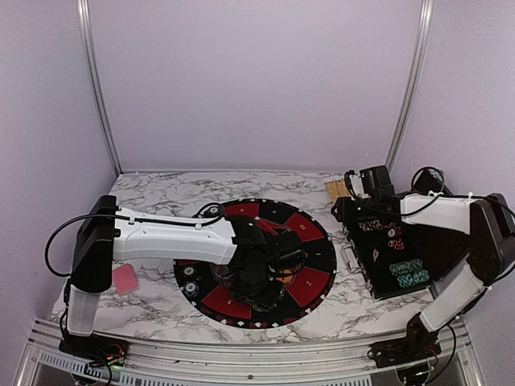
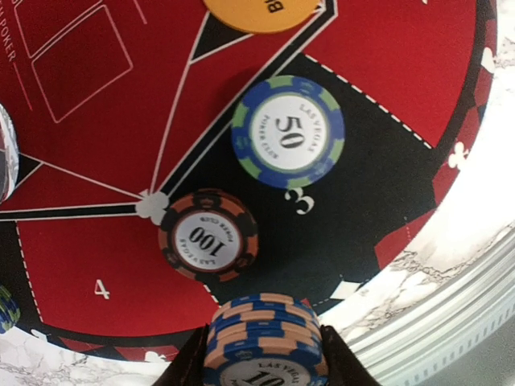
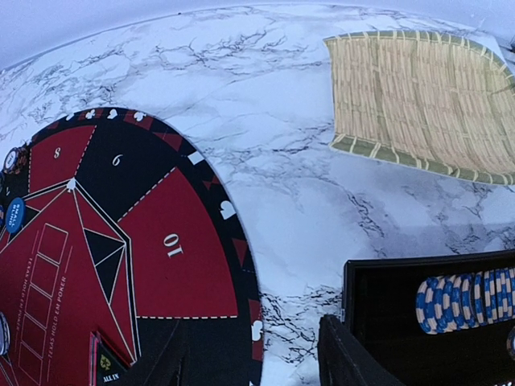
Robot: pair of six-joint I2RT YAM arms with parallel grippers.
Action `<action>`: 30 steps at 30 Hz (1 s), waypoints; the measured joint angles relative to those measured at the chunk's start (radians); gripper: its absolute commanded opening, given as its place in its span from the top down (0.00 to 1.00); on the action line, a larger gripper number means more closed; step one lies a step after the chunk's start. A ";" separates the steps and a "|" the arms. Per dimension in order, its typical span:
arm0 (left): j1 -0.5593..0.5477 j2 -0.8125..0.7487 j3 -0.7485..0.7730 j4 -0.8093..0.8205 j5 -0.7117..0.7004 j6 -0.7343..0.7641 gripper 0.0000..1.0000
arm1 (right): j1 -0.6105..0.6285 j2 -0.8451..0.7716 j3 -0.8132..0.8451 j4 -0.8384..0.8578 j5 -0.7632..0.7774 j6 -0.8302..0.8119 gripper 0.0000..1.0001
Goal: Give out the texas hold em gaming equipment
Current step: Place the poker chips pile at the big blind area.
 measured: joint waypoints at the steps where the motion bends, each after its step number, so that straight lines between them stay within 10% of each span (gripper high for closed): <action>1: -0.008 0.005 0.008 0.000 0.000 -0.007 0.62 | 0.000 0.000 0.000 0.000 0.000 0.000 0.47; 30: -0.045 0.191 0.177 0.016 0.002 -0.013 0.60 | 0.000 -0.034 0.000 -0.003 0.000 0.000 0.47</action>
